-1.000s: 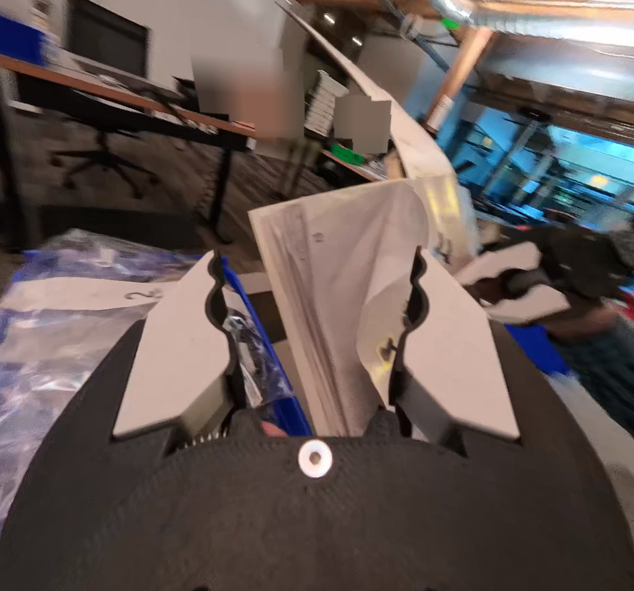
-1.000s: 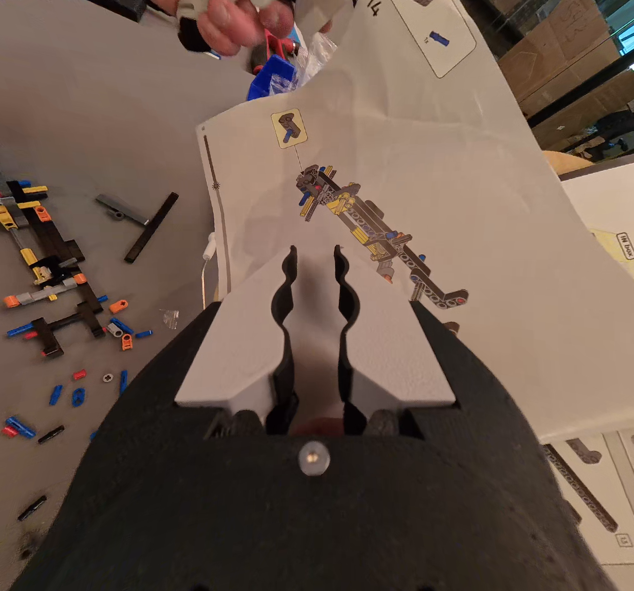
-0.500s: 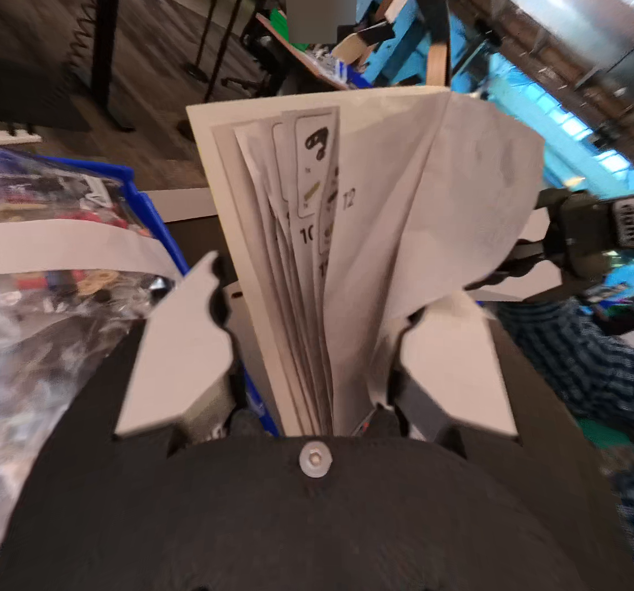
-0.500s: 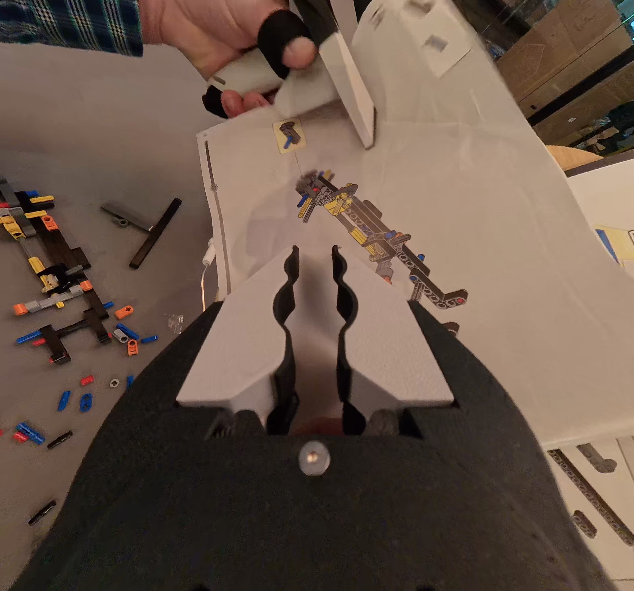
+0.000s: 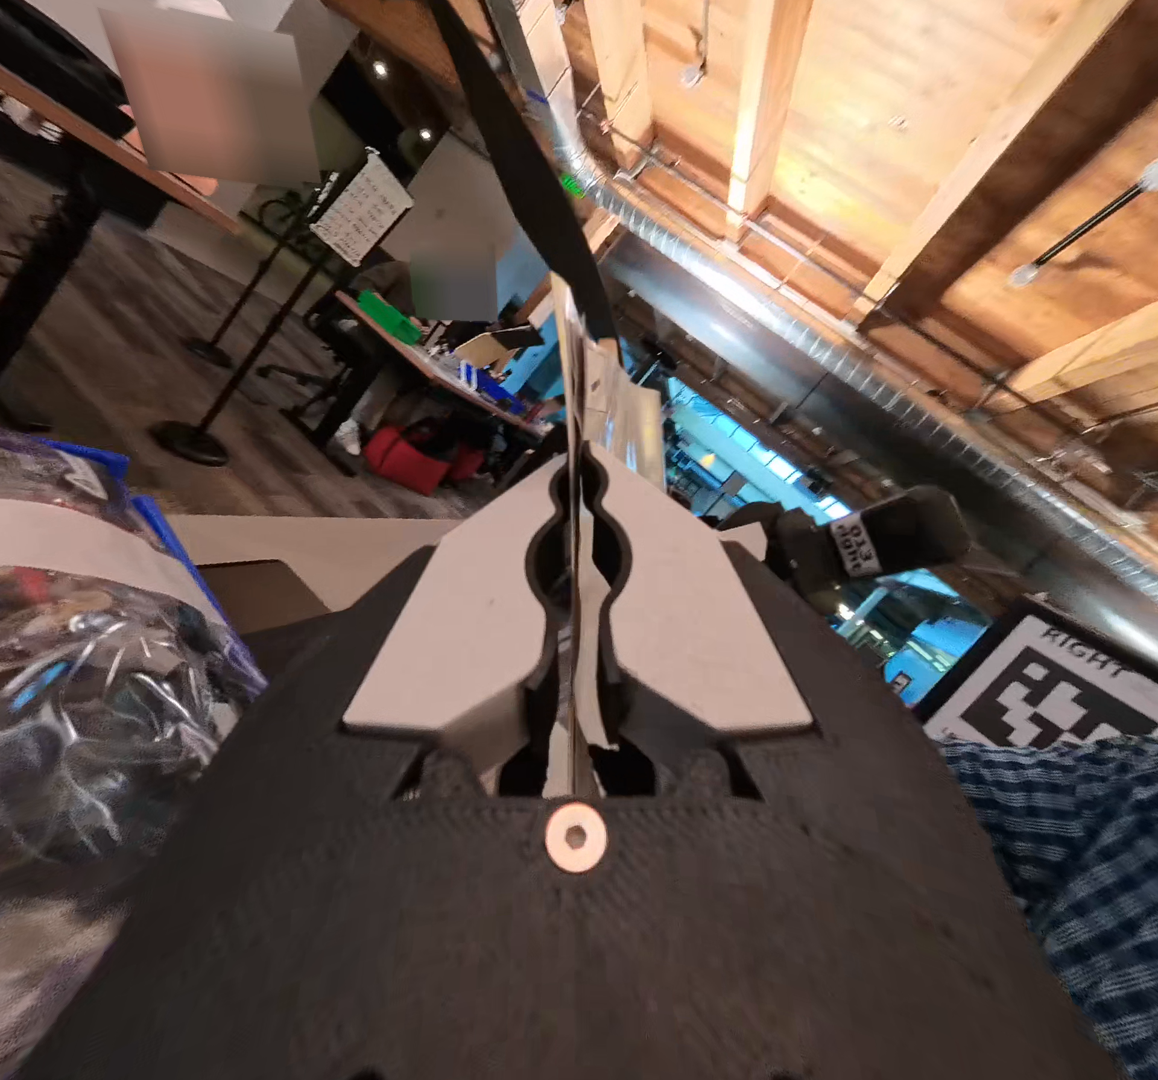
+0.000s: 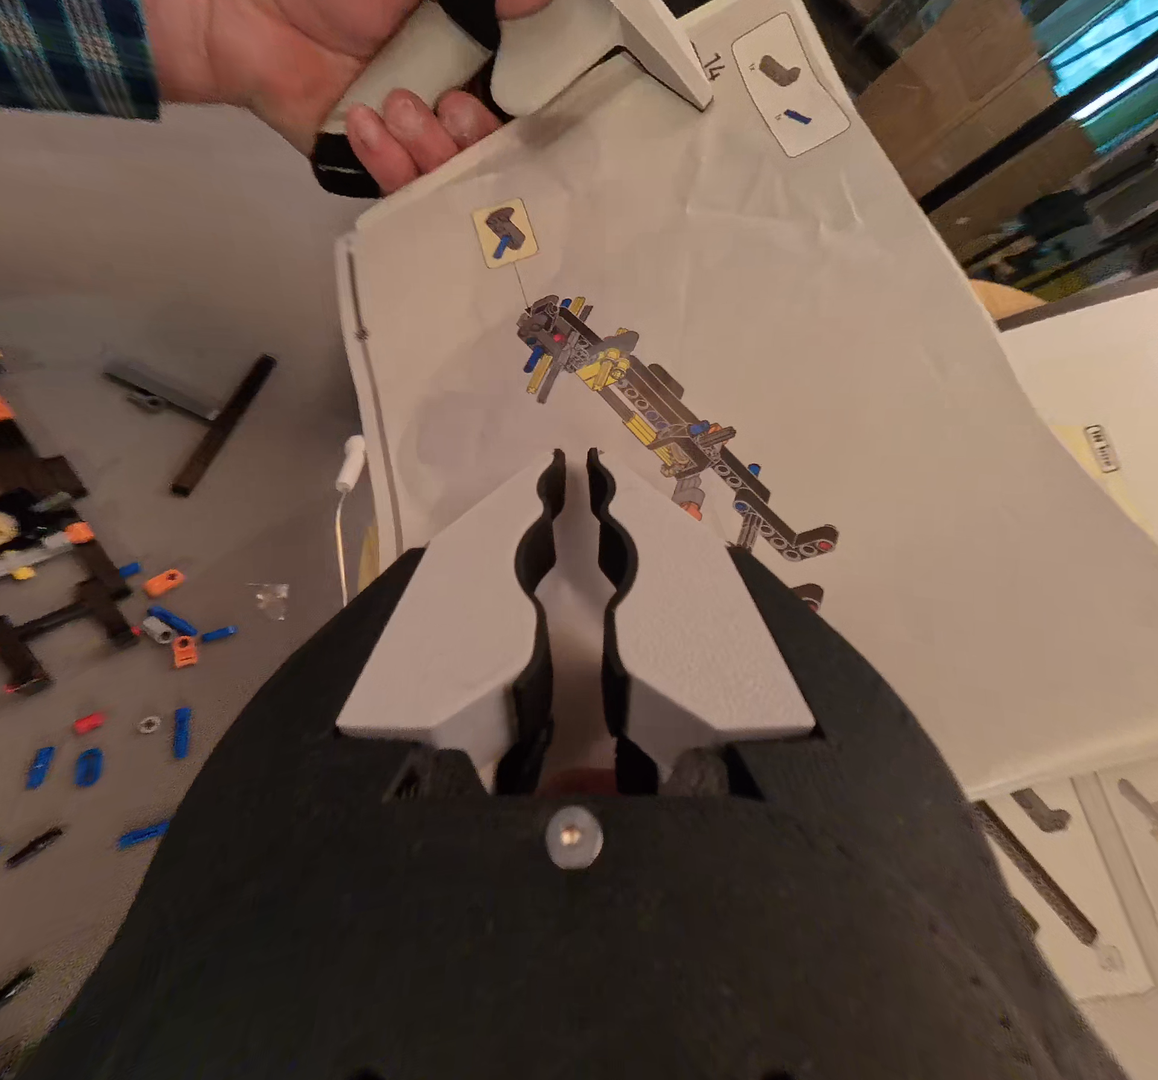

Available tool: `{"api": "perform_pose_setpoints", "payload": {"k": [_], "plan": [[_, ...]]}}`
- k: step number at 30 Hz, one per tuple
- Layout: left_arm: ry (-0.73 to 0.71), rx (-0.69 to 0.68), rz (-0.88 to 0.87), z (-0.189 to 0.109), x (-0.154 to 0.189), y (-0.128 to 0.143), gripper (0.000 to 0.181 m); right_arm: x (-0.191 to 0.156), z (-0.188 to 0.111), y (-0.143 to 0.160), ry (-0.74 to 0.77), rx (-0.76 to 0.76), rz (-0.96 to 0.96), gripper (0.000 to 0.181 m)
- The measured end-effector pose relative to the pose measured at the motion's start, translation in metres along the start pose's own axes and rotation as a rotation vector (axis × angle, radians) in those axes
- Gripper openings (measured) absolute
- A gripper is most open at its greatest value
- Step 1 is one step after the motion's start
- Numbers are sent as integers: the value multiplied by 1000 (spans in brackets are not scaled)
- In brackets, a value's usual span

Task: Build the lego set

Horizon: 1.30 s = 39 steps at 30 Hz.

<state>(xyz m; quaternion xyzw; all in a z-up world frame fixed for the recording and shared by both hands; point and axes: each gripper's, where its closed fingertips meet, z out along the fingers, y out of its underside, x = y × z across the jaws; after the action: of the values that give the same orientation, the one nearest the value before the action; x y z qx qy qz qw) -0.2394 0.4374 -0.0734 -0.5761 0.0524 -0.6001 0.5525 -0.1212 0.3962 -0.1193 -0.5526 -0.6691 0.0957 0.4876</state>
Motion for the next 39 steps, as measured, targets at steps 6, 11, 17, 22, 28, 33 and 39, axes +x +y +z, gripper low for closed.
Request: {"api": "perform_pose_setpoints", "payload": {"k": [6,11,17,22,28,33,39], "plan": [[-67,-181,93,-11,2,39,56,-1,6,-3,38,-42,-38,0],[-102,-316,141,-10,-1,66,26,-8,16,-12,39,-83,-85,0],[-101,-268,122,-6,-2,63,0,-36,1,-18,-67,-57,-84,16],[-64,-255,55,-11,-3,64,0,-77,-11,13,-170,-167,-175,34],[-64,-207,63,-16,-7,60,0,-75,-3,23,-61,-198,-337,0],[-109,-208,109,-13,-12,59,0,-76,-11,14,-63,-104,-293,0],[-103,-192,104,-13,-14,63,0,-58,-23,3,-8,34,-73,0]]}}
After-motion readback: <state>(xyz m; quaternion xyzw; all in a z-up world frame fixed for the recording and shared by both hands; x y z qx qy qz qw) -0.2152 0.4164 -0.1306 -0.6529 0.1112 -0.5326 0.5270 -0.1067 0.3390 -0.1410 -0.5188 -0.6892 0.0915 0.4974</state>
